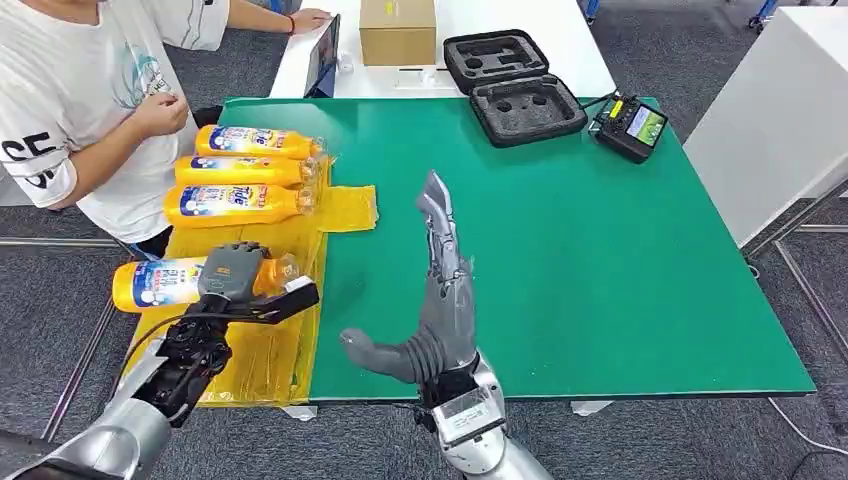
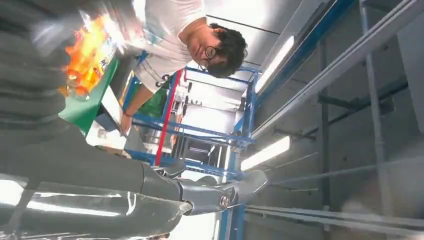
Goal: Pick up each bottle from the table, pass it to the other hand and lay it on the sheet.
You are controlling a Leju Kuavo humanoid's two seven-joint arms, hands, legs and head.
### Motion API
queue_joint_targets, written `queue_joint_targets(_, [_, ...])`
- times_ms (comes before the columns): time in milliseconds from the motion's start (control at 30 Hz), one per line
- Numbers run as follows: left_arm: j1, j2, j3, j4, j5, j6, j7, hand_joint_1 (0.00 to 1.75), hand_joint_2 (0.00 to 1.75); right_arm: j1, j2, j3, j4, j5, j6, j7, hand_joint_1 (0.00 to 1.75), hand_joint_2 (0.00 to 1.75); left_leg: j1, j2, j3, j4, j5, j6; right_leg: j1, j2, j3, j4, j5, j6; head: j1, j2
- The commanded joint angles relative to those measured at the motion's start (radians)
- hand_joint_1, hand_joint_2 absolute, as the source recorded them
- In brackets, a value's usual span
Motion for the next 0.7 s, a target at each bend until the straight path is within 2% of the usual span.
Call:
queue_joint_targets(33, [-0.043,-0.039,-0.012,0.145,0.005,-0.02,0.005,1.75,1.75,-0.04,-0.004,-0.016,0.101,0.015,-0.016,0.002,0.0,1.75,0.0,-0.001,0.005,-0.001,-0.002,-0.001,0.0,0.0,0.006,-0.001,-0.002,-0.001,0.0,0.0])
queue_joint_targets(167, [-0.032,-0.046,0.028,0.132,0.099,-0.171,-0.046,1.75,1.75,-0.041,-0.009,-0.01,0.12,0.009,-0.02,0.002,0.0,1.75,0.0,-0.001,0.008,-0.001,-0.003,-0.001,0.0,0.0,0.008,-0.001,-0.003,-0.001,0.0,0.0])
queue_joint_targets(200, [-0.033,-0.05,0.039,0.135,0.128,-0.201,-0.069,1.54,1.75,-0.041,-0.01,-0.008,0.123,0.008,-0.019,0.002,0.0,1.75,0.0,0.0,0.005,-0.001,-0.002,0.0,0.0,0.001,0.005,-0.001,-0.001,-0.001,0.0,0.0])
queue_joint_targets(233, [-0.039,-0.05,0.04,0.146,0.146,-0.233,-0.08,0.26,1.75,-0.042,-0.013,-0.005,0.125,0.008,-0.025,0.002,0.0,1.75,0.0,0.0,0.006,-0.001,-0.002,0.0,0.0,0.001,0.006,-0.001,-0.001,-0.001,0.0,0.0])
queue_joint_targets(300, [-0.039,-0.05,0.04,0.146,0.146,-0.233,-0.08,0.26,1.75,-0.042,-0.013,-0.005,0.125,0.008,-0.025,0.002,0.0,1.75,0.0,0.0,0.005,-0.001,-0.001,0.0,0.0,0.001,0.005,-0.001,-0.001,0.0,0.0,0.0])
queue_joint_targets(333, [-0.041,-0.05,0.036,0.15,0.145,-0.237,-0.085,0.0,1.75,-0.042,-0.014,-0.006,0.124,0.006,-0.026,0.002,0.0,1.75,0.0,0.0,0.007,-0.001,-0.002,-0.001,0.0,0.001,0.007,-0.001,-0.002,-0.001,0.0,0.0])
queue_joint_targets(533, [-0.066,-0.066,0.07,0.194,0.261,-0.377,-0.136,0.0,1.75,-0.035,-0.022,-0.021,0.12,0.008,-0.046,0.002,0.0,1.75,0.0,-0.002,0.007,-0.001,-0.001,0.0,0.0,0.0,0.008,-0.001,-0.001,0.0,0.0,0.0])
queue_joint_targets(600, [-0.077,-0.073,0.103,0.21,0.345,-0.479,-0.163,0.0,1.75,-0.03,-0.022,-0.023,0.127,0.009,-0.047,0.002,0.0,1.75,-0.001,-0.001,0.007,-0.002,-0.001,0.0,0.0,0.0,0.008,-0.002,-0.001,0.0,0.0,0.0])
queue_joint_targets(700, [-0.077,-0.073,0.103,0.21,0.345,-0.479,-0.163,0.0,1.75,-0.03,-0.022,-0.023,0.127,0.009,-0.047,0.002,0.0,1.75,-0.001,-0.001,0.009,-0.002,-0.001,0.0,-0.001,0.0,0.01,-0.002,-0.001,0.0,0.0,0.0])
